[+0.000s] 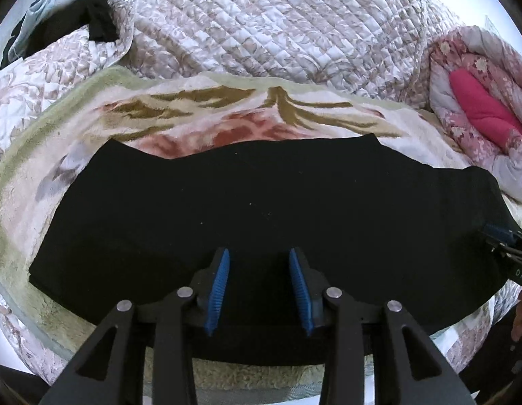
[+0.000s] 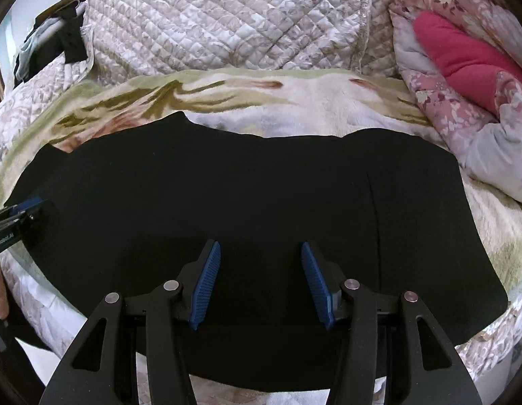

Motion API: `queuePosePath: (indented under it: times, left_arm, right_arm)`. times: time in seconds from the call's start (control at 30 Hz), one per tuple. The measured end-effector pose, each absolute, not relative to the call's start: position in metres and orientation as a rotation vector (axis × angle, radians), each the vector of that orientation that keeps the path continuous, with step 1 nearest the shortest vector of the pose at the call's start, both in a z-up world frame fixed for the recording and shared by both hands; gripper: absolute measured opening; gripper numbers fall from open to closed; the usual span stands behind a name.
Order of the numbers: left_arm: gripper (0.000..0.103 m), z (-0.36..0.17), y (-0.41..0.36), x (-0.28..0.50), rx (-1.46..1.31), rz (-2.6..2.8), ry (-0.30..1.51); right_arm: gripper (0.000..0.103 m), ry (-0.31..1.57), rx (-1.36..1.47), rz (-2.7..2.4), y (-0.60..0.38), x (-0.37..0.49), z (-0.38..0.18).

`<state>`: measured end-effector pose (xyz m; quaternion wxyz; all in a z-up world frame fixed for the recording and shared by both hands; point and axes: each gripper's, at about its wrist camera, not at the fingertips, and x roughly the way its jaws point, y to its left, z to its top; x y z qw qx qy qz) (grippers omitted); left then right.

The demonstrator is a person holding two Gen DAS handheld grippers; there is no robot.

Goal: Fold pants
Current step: 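Open both tools and smooth the folded black garment flat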

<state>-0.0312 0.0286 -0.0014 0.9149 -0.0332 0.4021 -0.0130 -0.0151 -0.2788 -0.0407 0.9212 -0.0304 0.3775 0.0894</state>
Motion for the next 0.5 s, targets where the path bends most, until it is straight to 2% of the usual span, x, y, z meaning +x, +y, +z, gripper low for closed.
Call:
queuePosePath:
  times: [0.5]
  left_arm:
    - [0.040, 0.003, -0.001, -0.058, -0.025, -0.110, 0.817]
  right_arm:
    - [0.051, 0.714, -0.175, 0.360, -0.221, -0.052, -0.043]
